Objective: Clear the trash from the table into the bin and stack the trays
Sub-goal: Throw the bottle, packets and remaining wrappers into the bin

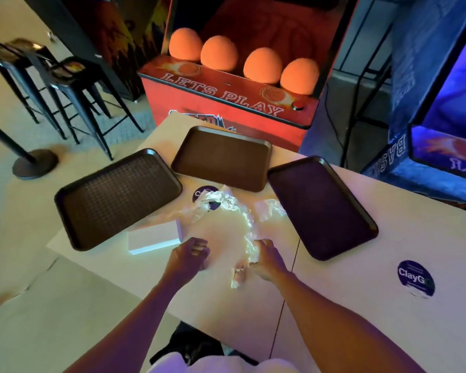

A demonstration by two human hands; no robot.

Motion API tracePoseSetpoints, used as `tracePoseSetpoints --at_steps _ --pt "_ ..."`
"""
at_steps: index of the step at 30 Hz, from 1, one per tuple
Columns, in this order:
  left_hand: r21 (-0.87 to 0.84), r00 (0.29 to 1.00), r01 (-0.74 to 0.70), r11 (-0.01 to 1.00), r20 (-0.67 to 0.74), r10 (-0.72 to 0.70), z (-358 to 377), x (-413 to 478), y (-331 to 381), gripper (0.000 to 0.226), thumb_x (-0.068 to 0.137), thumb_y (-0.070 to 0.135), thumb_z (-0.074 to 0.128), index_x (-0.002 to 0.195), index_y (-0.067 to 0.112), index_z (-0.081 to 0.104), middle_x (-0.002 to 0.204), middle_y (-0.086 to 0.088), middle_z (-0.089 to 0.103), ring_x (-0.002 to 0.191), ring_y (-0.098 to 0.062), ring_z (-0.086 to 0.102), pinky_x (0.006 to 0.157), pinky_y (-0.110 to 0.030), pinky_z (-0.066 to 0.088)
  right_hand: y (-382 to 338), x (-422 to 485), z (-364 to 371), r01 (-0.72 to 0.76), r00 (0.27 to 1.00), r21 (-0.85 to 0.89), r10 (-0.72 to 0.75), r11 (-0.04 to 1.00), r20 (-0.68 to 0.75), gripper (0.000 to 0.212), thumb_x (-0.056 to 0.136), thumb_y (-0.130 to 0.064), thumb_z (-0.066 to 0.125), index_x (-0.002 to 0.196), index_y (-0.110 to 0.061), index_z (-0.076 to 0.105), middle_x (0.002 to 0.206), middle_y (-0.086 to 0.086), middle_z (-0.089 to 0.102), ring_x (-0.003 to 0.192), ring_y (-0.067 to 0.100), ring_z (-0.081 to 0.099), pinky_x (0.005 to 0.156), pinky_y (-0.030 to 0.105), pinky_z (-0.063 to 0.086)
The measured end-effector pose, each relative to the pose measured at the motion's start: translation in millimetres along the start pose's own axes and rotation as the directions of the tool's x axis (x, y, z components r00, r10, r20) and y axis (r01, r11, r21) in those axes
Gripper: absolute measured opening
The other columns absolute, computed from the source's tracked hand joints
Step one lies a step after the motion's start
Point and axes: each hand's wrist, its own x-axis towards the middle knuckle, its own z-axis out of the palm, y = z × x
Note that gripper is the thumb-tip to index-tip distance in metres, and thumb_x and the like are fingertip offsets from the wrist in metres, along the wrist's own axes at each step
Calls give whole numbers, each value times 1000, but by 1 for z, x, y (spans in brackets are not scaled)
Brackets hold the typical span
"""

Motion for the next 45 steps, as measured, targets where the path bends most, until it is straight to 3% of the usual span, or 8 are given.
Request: tracePoseSetpoints --at_steps 3,9,17,24,30,37,41,45 --pt "25 998 -54 998 23 53 -12 19 -4 14 92 17 75 106 19 76 96 5 78 85 -10 74 87 -32 60 -7 13 4 -41 999 -79 42 996 8 80 86 -28 75 155 -30 34 159 0 28 140 25 41 109 36 47" --pt "53 994 -83 995 76 78 -40 54 -27 12 93 21 75 104 24 75 93 10 77 82 8 70 72 -7 50 -21 39 24 -159 987 -163 155 974 -35 83 86 -14 72 154 -42 31 162 -1 18 138 27 37 99 37 53" --pt "107 989 -85 991 128 71 -81 96 -47 18 95 34 72 111 27 73 102 14 75 90 -1 70 83 -22 58 -48 53 46 -250 962 -63 240 966 -130 62 80 -3 67 136 -26 57 131 5 48 115 25 59 94 32 54" --pt "101 983 -98 990 168 80 -86 132 -38 21 94 31 73 114 27 70 108 11 73 95 -6 68 87 -29 60 -82 47 51 -226 942 95 242 970 -234 42 80 -6 66 118 -24 67 116 2 57 99 23 66 84 34 57" --pt "380 986 -167 910 84 146 -75 171 -5 51 89 32 74 136 24 55 134 0 57 123 -24 57 99 -40 54 -81 35 45 -185 920 165 230 969 -318 41 78 -3 69 113 -23 71 106 1 62 94 19 66 80 29 55" --pt "619 964 -43 784 233 -131 -60 201 1 94 81 34 85 155 22 28 152 -15 34 142 -40 37 113 -49 44 -70 17 46 -223 889 237 297 945 -349 40 78 -5 73 111 -28 72 101 0 62 87 12 63 65 4 39" --pt "703 970 -95 705 224 -92 -56 207 -10 93 84 22 83 156 30 26 152 -16 31 140 -41 36 106 -48 52 -67 13 53 -222 876 271 314 937 -367 40 76 -8 77 109 -31 73 98 -4 62 85 8 63 66 3 41" --pt "664 964 -174 727 265 -11 -59 215 -18 69 93 10 69 151 31 39 147 -16 42 134 -38 48 100 -48 56 -70 10 61 -214 868 308 325 927 -375 40 74 -11 78 109 -28 73 99 -3 63 87 11 65 74 19 54"
